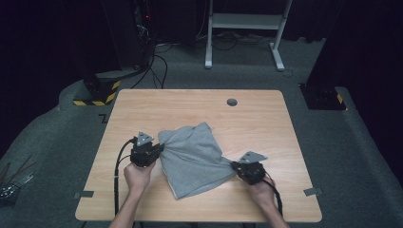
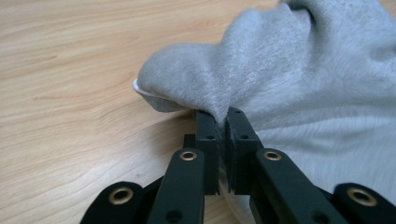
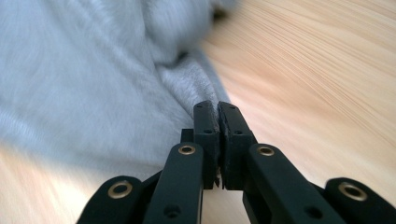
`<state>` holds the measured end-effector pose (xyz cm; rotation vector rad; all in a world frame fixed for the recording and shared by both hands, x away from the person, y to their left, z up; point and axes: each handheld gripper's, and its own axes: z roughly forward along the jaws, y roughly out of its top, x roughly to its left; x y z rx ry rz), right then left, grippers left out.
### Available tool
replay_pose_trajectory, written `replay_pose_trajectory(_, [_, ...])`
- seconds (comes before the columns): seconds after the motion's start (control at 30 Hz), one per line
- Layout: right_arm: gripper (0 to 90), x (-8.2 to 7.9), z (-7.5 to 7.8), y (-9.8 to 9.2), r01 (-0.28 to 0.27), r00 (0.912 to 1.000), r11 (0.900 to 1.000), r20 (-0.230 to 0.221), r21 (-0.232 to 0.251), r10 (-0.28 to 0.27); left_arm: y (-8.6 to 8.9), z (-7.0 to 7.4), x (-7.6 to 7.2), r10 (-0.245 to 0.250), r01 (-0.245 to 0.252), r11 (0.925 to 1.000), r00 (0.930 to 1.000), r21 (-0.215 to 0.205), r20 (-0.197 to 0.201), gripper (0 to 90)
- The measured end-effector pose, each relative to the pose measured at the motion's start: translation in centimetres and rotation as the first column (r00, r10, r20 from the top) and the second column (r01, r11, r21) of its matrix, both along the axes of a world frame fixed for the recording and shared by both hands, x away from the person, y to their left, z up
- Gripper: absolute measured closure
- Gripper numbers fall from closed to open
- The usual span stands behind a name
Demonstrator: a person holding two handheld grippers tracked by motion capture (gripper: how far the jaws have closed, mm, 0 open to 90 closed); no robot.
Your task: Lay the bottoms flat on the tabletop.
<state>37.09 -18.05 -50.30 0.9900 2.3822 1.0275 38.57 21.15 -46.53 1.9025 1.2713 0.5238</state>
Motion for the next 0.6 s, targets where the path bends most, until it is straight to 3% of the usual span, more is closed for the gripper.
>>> replay_pose_trajectory(0.1, [86.9, -1.0, -0.2, -2.4, 0.028, 0.9993, 0.999, -0.027, 0.030, -0.028, -0.9, -1.1, 0.1, -0.024, 0.024, 0.9996, 0.9991, 0.014, -0.034, 85.4])
replay_pose_trajectory(0.2, [85.5, -1.3, -0.4, -2.4, 0.001, 0.9992, 1.000, -0.040, 0.020, 0.000, -1.7, -1.8, 0.2, -0.037, 0.038, 0.9990, 0.9982, 0.025, -0.047, 83.5])
replay_pose_trajectory(0.23, [78.3, -1.3, -0.3, -2.0, -0.016, 0.9996, 0.999, -0.023, 0.029, 0.017, -2.4, -2.0, 0.0, -0.039, 0.040, 0.9989, 0.9982, 0.022, -0.046, 80.4])
replay_pose_trajectory(0.33, [67.3, -0.4, 0.4, -1.5, 0.003, 0.9999, 0.996, -0.015, 0.093, -0.001, -3.1, -1.5, -0.5, -0.047, 0.048, 0.9985, 0.9985, 0.027, -0.026, 65.5])
replay_pose_trajectory(0.43, [62.1, 0.9, 1.0, -0.5, 0.006, 0.9999, 0.991, -0.014, 0.132, -0.004, -3.7, -0.9, -1.4, -0.075, 0.075, 0.9969, 0.9971, 0.023, -0.013, 54.6])
replay_pose_trajectory(0.53, [61.6, 2.1, 1.1, 0.8, -0.016, 0.9992, 0.989, -0.033, 0.149, 0.021, -4.7, -1.0, -2.3, -0.137, 0.137, 0.9906, 0.9903, 0.002, -0.022, 46.8])
replay_pose_trajectory(0.6, [71.0, 2.8, 1.0, 1.7, -0.040, 0.9974, 0.988, -0.053, 0.148, 0.048, -5.6, -1.2, -2.9, -0.173, 0.174, 0.9847, 0.9844, 0.015, -0.033, 43.9])
